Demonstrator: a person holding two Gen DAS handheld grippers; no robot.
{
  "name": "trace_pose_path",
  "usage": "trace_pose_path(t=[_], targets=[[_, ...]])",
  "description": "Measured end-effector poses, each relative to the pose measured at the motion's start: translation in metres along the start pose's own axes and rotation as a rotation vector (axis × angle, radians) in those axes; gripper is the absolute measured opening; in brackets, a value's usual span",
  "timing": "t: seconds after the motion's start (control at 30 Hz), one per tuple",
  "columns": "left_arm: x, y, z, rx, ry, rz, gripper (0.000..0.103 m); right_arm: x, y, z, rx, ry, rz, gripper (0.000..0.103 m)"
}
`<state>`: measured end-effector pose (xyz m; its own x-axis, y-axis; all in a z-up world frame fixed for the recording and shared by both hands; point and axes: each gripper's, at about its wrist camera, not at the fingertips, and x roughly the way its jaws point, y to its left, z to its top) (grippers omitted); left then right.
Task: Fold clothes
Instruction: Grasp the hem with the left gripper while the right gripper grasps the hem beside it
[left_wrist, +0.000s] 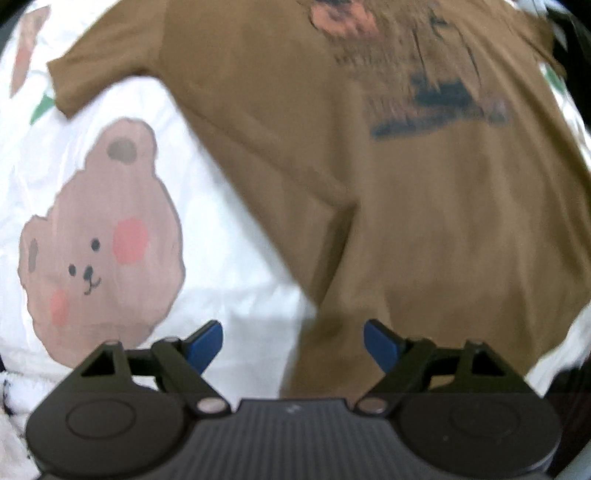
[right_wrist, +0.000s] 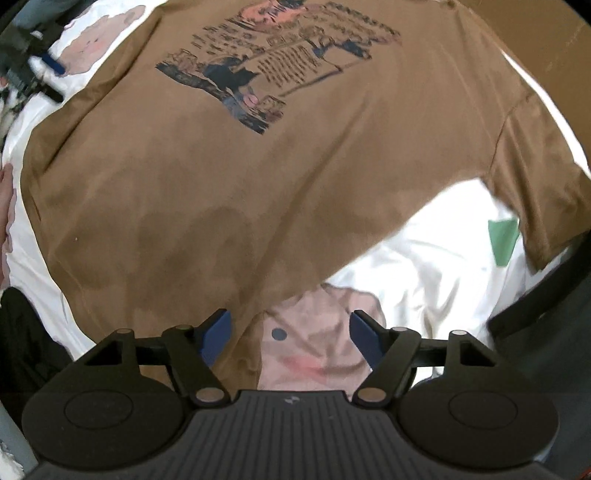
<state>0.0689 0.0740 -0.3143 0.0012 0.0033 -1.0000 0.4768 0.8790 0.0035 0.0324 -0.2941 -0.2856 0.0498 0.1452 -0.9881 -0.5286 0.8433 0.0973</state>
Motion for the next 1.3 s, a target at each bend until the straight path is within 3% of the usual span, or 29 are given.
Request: trace_pose_path(t=[0.17,0.43,0.63,0.67,0.7,0.73,0.77,0.8,0.87,1.03,1.3], targets=[[0.018,0.004,-0.019,-0.003,0.047,-0.001,0.084,0.009,-0.014,-0.007,0.034,0.059,-0.007,0.074],[0.024,0.005,-0.027,-0.01,0.036,-0.023,0.069,0.025,-0.022,-0.026,0.054,0.134,-0.011,0.074],[0.02,0.011,-0.029,-0.026,0.068,-0.083,0.06,0.028,-0.017,-0.028,0.045,0.148,0.028,0.074],[0.018,0.014,-0.03,-0.036,0.078,-0.097,0.049,0.028,-0.015,-0.029,0.042,0.154,0.039,0.074],[0.014,0.019,-0.031,-0.055,0.095,-0.115,0.028,0.029,-0.013,-0.029,0.036,0.16,0.046,0.074],[0.011,0.024,-0.032,-0.075,0.112,-0.134,0.015,0.029,-0.012,-0.03,0.029,0.165,0.051,0.074],[0.008,0.029,-0.033,-0.094,0.128,-0.152,0.006,0.029,-0.01,-0.03,0.018,0.168,0.054,0.074],[0.004,0.034,-0.034,-0.114,0.145,-0.17,0.003,0.029,-0.008,-0.031,0.005,0.17,0.056,0.074],[-0.002,0.042,-0.037,-0.145,0.171,-0.197,0.003,0.028,-0.005,-0.034,-0.026,0.177,0.057,0.074],[-0.012,0.033,-0.055,-0.113,0.216,-0.213,0.003,0.031,-0.004,-0.035,-0.048,0.205,0.045,0.074],[-0.021,0.044,-0.084,-0.1,0.347,-0.177,0.002,0.031,-0.002,-0.042,-0.082,0.238,0.032,0.074]])
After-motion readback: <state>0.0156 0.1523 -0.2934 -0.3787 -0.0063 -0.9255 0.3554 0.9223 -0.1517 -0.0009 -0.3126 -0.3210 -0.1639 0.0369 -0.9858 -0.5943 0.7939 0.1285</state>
